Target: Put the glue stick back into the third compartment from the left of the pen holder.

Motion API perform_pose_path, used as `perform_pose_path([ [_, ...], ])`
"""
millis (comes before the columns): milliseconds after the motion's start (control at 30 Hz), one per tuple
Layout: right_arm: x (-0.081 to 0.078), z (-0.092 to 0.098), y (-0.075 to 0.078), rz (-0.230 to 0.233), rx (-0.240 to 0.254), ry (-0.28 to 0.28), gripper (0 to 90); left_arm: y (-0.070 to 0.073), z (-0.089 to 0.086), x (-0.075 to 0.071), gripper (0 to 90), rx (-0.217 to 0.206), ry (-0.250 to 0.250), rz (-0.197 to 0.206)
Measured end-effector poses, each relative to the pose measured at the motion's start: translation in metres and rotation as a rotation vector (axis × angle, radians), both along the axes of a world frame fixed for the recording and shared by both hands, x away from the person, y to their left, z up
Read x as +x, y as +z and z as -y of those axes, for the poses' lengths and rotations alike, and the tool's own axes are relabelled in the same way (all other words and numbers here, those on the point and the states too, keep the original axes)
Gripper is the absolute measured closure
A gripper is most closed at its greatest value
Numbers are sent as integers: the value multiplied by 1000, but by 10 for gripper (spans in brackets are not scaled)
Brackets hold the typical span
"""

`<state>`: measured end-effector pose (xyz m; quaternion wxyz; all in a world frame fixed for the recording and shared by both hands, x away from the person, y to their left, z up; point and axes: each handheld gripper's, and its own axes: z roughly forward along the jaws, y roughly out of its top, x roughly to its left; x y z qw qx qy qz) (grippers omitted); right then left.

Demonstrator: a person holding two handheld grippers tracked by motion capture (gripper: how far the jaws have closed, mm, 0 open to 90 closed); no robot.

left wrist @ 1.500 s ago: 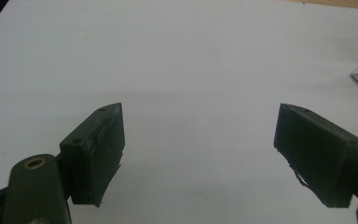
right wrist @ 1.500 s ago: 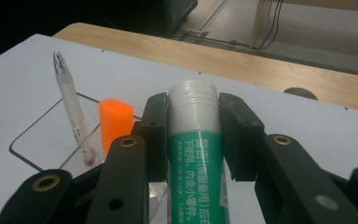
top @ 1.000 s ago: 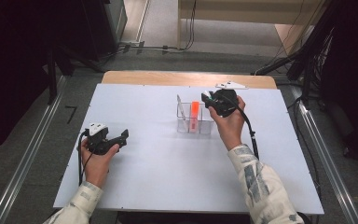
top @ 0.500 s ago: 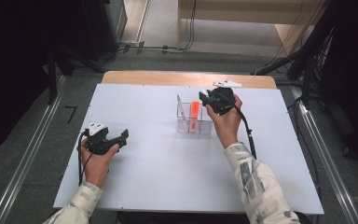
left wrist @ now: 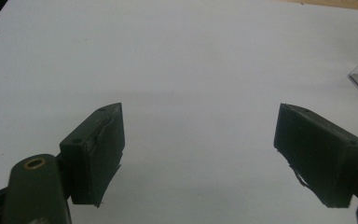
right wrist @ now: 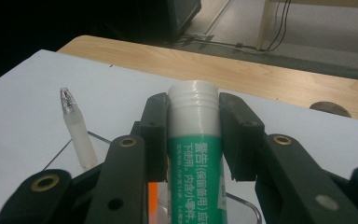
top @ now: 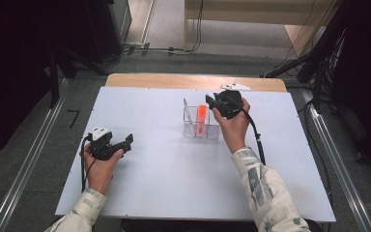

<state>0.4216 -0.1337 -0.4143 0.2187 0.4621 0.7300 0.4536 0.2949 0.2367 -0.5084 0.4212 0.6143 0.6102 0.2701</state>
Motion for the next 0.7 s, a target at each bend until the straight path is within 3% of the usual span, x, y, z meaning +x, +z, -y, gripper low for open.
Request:
perform_pose_path([
  [700,0,0,-1,-1,2,3,628,0,0,0,170,1,0,0],
])
